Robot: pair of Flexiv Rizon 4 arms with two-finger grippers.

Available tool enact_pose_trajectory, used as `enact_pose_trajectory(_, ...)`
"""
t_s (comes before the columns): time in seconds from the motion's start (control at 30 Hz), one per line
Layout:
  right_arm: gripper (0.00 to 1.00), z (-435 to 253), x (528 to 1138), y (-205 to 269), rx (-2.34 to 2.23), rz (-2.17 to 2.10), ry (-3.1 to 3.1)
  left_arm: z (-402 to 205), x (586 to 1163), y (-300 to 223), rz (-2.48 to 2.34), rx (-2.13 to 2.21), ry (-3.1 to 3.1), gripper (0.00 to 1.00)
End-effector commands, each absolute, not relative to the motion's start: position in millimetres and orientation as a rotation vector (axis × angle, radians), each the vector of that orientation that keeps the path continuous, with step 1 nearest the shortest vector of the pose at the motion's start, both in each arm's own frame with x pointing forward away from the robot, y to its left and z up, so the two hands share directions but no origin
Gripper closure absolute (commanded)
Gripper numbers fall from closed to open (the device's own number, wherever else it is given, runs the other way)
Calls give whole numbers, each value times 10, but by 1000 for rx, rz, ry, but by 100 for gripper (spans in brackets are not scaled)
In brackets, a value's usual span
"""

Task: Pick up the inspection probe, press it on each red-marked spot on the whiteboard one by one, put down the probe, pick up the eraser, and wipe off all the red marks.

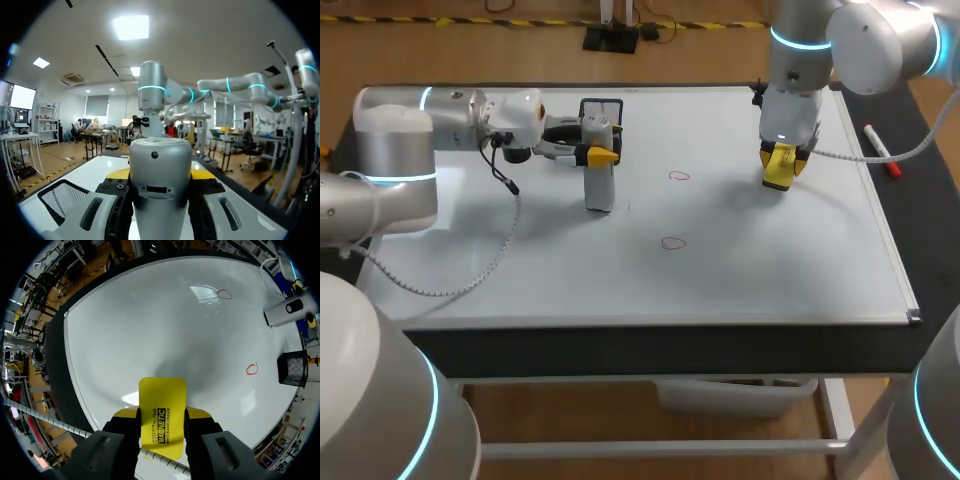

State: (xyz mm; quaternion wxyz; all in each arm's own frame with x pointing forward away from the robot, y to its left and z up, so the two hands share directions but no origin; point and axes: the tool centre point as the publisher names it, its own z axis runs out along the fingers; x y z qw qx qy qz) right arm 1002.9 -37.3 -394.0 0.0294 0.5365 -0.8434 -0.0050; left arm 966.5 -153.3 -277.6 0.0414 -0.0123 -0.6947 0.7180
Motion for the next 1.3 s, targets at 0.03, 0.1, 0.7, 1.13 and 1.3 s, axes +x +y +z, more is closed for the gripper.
enact_pose_trajectory(0.03,100,-3927,10041,-374,1654,-10,-2596,-2778,9661,-1539,2198,-40,-2127,100)
enact_pose_trajectory(0.1,100,-3927,10041,-374,1654,-10,-2596,-2780,9661,-1543,2196,-41,-2127,100)
enact_pose_trajectory(0.7,100,-3927,10041,-374,1654,-10,-2596,-2769,9651,-1548,2198,-38,-2130,100)
enact_pose_trajectory(1.13,100,-3927,10041,-374,1654,-10,-2596,-2469,9656,-1340,2244,1,-2160,100)
enact_pose_trajectory(1.3,100,-3927,10041,-374,1654,-10,-2596,-2382,9706,-1196,2275,24,-2172,100)
